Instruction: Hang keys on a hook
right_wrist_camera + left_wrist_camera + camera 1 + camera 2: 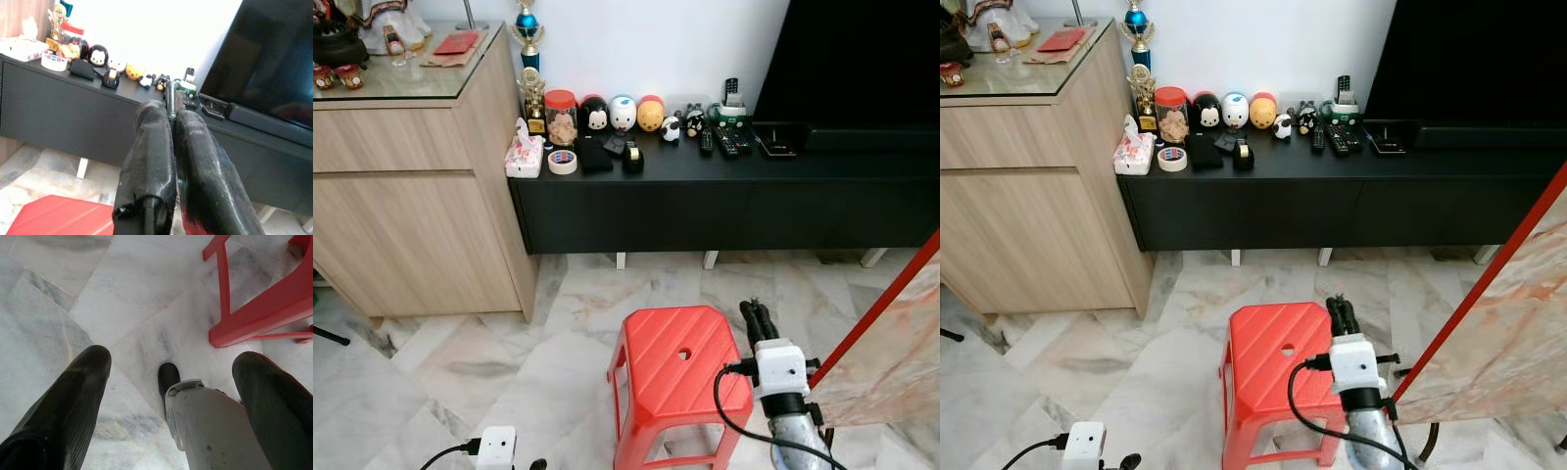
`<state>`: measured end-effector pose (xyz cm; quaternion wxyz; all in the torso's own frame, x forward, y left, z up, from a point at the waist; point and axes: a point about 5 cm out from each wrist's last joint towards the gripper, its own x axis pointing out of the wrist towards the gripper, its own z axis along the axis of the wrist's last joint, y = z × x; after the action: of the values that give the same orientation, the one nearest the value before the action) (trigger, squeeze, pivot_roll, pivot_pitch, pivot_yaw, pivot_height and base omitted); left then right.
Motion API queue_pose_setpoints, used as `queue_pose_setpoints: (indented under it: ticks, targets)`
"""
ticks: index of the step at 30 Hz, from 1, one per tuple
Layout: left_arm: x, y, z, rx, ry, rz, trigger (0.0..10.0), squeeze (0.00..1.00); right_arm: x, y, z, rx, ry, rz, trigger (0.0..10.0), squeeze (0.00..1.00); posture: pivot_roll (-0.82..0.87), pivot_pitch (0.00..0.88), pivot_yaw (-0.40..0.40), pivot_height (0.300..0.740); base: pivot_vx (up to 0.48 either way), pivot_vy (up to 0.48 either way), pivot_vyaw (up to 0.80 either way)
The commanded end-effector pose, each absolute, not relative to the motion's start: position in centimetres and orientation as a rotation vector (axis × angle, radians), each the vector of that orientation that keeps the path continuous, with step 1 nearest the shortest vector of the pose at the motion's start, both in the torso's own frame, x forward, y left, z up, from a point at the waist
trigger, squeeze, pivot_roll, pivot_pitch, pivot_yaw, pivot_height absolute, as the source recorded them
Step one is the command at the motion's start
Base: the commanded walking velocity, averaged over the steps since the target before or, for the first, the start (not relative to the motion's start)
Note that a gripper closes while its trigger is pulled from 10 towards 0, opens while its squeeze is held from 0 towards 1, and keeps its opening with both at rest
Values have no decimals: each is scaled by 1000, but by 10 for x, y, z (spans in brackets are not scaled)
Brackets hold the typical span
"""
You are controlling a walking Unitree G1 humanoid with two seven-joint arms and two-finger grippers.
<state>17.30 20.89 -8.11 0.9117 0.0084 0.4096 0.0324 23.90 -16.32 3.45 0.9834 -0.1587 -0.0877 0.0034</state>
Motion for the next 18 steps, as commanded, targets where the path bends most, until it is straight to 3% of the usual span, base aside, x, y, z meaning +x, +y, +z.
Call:
queue_pose_setpoints:
  ticks: [1,11,18]
  targets:
    - [168,210,-84,30,872,62,10000,0,240,-160,40,-360,-207,24,10000,0,-2,0,-74,740,0,0,0]
    - [168,208,-84,29,874,63,10000,0,240,-165,37,-530,-184,98,10000,0,-5,0,-80,740,0,0,0]
    - [173,210,-81,42,852,54,10000,0,253,-155,36,-397,-78,243,10000,0,-12,0,-77,740,0,0,0]
